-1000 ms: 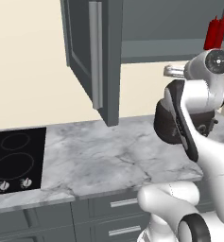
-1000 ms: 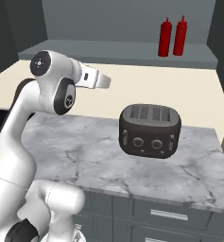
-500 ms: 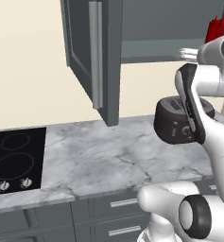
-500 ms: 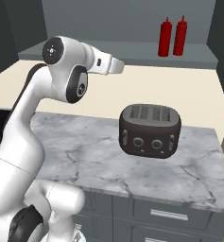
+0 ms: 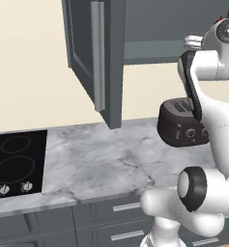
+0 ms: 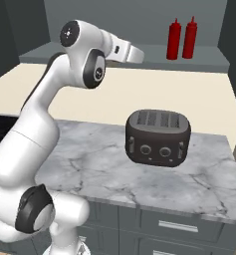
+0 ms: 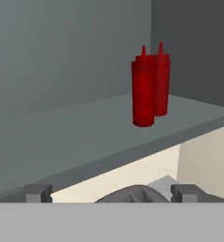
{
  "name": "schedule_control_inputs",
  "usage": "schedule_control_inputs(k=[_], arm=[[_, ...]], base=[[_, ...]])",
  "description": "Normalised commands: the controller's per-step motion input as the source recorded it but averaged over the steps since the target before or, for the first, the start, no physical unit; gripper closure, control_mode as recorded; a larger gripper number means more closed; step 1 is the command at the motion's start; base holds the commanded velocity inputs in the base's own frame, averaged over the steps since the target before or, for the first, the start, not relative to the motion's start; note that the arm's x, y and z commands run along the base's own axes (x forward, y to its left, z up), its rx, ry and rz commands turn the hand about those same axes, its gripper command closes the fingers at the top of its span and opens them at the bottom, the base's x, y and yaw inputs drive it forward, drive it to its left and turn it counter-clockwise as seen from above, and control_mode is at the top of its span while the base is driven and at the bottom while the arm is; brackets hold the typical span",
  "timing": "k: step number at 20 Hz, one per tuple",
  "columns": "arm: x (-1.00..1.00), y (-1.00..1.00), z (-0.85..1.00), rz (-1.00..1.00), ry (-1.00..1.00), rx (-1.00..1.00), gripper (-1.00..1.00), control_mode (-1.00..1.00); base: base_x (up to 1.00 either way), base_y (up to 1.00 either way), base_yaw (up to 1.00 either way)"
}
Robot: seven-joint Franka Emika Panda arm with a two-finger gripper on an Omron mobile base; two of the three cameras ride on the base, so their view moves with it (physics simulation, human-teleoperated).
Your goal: Take 2 condiments from the cabinet and move them on the counter near the stove.Make sure the condiments are lined up with each other, next to each other.
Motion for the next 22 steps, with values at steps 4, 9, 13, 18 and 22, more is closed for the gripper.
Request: schedule_control_inputs(k=[4, 9, 13, 18, 22], arm=[[0.34, -0.27, 0.00, -0.10, 0.00, 0.01, -1.00, -1.00], [0.33, -0.35, 0.00, -0.08, 0.02, 0.10, -1.00, -1.00], [0.24, -0.39, 0.01, -0.07, 0.02, 0.08, -1.00, -1.00], [0.20, -0.33, 0.00, -0.04, 0.00, 0.00, -1.00, -1.00], [0.15, -0.20, 0.00, -0.01, 0.00, 0.00, -1.00, -1.00]], base=[[0.00, 0.00, 0.00], [0.00, 0.00, 0.00], [0.00, 0.00, 0.00], [0.00, 0.00, 0.00], [0.00, 0.00, 0.00]])
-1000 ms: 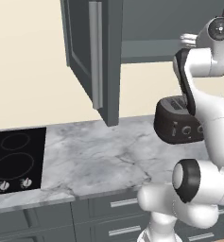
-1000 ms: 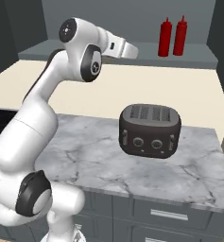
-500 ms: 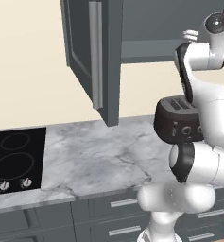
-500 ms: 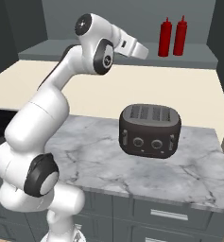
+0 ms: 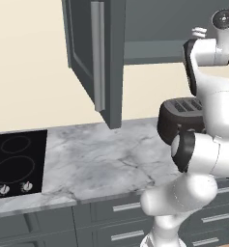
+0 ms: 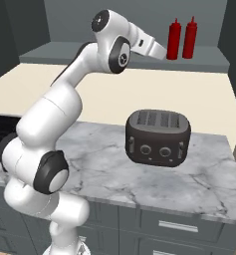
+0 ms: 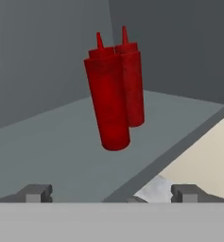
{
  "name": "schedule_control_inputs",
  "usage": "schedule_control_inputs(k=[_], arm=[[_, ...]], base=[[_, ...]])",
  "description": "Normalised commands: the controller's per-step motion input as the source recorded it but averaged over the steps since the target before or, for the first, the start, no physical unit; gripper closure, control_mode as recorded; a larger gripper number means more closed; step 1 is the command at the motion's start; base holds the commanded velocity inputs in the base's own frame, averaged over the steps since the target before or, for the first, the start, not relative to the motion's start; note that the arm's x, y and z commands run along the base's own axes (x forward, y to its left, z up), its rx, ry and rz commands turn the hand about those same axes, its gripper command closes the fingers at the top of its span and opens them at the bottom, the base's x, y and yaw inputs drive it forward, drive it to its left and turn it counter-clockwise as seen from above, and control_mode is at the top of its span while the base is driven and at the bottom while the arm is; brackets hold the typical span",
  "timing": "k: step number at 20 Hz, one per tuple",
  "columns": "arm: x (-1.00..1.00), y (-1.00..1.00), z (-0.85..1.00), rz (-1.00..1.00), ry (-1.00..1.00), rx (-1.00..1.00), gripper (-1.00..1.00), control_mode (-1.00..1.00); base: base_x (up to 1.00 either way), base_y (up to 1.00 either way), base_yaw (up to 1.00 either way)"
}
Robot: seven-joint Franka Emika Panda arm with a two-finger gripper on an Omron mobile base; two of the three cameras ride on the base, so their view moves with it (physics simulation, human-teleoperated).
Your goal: Take 2 condiments from the cabinet and move them on the counter near the stove.Make sure the condiments are lined up with each other, next to each other.
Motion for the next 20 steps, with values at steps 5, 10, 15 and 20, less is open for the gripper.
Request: schedule_control_inputs(k=[5, 10, 15, 20], arm=[[0.15, -0.22, 0.00, -0.03, 0.00, 0.00, -1.00, -1.00], [0.18, -0.26, 0.00, -0.03, 0.01, 0.00, -1.00, -1.00], [0.18, -0.27, 0.01, -0.02, 0.03, 0.00, -1.00, -1.00], [0.18, -0.16, 0.03, -0.01, 0.04, 0.00, -1.00, -1.00]], base=[[0.00, 0.00, 0.00], [0.00, 0.00, 0.00], [0.00, 0.00, 0.00], [0.00, 0.00, 0.00]])
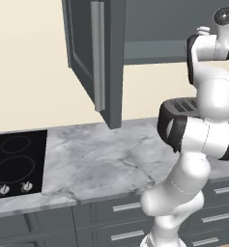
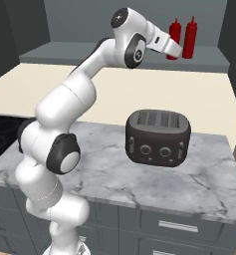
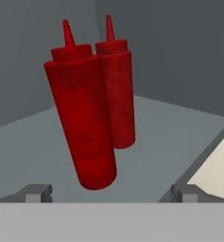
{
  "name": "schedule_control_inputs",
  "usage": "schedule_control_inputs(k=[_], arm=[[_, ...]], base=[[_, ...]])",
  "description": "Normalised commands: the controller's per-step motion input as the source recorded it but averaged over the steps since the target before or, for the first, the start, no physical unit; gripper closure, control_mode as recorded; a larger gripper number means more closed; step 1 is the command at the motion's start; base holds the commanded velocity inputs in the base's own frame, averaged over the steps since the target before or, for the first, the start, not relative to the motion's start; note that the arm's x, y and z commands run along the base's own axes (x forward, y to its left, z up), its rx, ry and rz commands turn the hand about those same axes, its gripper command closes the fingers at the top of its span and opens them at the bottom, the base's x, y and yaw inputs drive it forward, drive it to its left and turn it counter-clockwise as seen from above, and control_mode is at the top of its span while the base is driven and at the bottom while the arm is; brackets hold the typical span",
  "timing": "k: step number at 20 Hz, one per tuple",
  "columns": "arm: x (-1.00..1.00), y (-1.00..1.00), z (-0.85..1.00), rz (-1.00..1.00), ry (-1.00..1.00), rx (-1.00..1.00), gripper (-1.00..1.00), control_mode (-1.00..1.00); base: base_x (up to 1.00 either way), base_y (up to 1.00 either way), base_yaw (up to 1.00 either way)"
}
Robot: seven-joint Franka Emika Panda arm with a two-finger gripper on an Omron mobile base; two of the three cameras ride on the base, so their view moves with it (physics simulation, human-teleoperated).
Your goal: Take 2 condiments from the cabinet and move them on the counter near the stove.Make sure the condiments are lined up with each other, next to each other.
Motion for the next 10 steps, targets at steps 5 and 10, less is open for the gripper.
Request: schedule_control_inputs(k=[5, 10], arm=[[0.14, -0.04, 0.00, 0.00, 0.02, 0.00, -1.00, -1.00], [0.15, -0.06, 0.00, 0.00, 0.00, 0.00, -1.00, -1.00]], base=[[0.00, 0.00, 0.00], [0.00, 0.00, 0.00]])
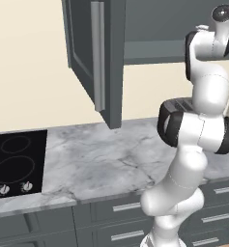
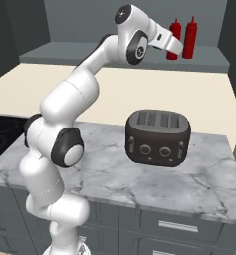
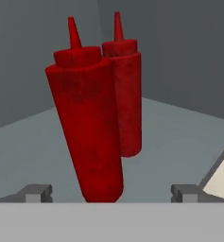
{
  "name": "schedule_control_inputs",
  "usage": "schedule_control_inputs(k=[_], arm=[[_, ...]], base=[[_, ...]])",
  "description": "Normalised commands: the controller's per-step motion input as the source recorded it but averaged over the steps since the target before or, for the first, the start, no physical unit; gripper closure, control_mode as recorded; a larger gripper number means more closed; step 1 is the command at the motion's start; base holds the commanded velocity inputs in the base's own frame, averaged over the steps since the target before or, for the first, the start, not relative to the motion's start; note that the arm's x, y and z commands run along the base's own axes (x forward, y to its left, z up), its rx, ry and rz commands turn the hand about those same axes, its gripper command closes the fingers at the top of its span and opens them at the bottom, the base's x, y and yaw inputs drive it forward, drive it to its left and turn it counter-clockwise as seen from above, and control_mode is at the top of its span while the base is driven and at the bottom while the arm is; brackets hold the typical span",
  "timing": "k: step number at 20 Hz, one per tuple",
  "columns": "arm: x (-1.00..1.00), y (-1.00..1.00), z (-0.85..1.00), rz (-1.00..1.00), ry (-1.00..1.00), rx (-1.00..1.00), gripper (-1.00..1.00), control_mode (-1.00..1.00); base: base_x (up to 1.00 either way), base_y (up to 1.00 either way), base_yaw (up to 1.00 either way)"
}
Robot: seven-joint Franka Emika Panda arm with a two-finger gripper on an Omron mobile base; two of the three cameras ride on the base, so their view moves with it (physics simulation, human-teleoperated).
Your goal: Take 2 condiments from the cabinet and move them on the counter near the stove.Make sure the condiments are lined up with each other, next to each other.
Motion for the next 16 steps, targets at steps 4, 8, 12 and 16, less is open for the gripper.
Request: schedule_control_inputs(k=[4, 8, 12, 16], arm=[[0.14, -0.07, 0.00, -0.01, 0.00, 0.00, -1.00, -1.00], [0.14, -0.07, 0.00, 0.00, 0.00, 0.00, -1.00, -1.00], [0.15, -0.06, 0.00, 0.00, 0.01, 0.00, -1.00, -1.00], [0.14, -0.06, 0.00, 0.00, 0.01, 0.00, -1.00, -1.00]], base=[[0.00, 0.00, 0.00], [0.00, 0.00, 0.00], [0.00, 0.00, 0.00], [0.00, 0.00, 0.00]])
